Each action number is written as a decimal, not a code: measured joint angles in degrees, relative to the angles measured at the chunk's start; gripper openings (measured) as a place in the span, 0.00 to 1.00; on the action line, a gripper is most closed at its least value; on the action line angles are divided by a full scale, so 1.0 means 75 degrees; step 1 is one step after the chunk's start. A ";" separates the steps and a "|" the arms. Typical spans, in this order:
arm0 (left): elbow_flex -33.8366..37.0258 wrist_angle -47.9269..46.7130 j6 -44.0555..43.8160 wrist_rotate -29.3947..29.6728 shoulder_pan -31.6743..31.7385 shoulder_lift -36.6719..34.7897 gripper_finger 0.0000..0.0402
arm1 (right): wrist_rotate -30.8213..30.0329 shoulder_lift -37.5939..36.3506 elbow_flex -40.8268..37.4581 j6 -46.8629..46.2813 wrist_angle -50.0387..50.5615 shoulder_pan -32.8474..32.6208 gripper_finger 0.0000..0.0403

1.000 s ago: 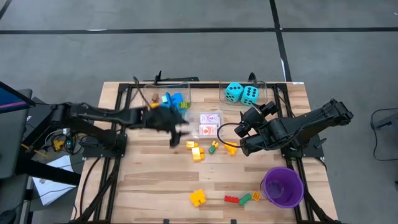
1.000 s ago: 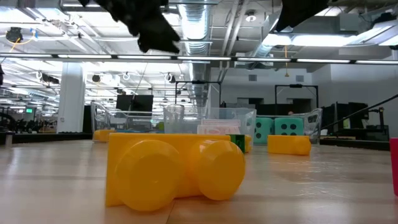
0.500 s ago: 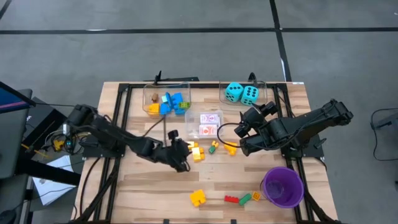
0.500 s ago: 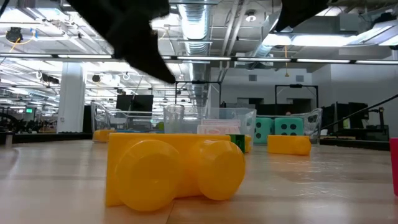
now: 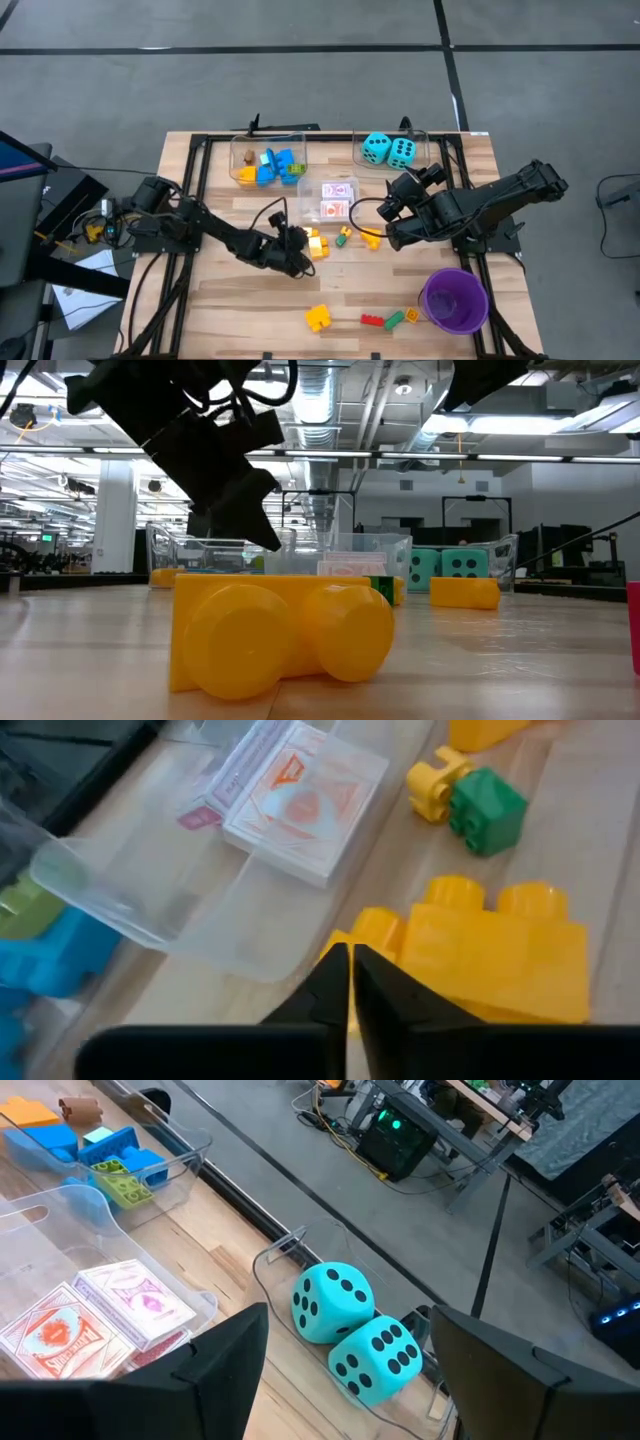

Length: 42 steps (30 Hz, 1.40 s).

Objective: Pick & Place Toys
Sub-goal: Put the yellow game piece into the top left transparent bin

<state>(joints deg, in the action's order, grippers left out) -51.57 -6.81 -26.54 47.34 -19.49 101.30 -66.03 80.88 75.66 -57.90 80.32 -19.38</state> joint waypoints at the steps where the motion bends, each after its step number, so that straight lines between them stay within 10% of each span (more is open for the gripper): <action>1: 0.0000 -0.0007 -0.0114 -0.0102 0.0032 0.0000 0.02 | -0.0002 0.0000 0.0000 0.0001 0.0001 0.0000 0.67; 42: -0.0007 -0.1653 -0.2285 -0.1436 -0.0444 -0.0101 0.01 | 0.0010 0.0000 0.0000 -0.0001 0.0004 0.0000 0.67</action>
<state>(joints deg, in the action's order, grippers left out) -51.63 -19.21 -43.68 36.57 -22.81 100.54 -65.95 80.88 75.66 -57.91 80.36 -19.38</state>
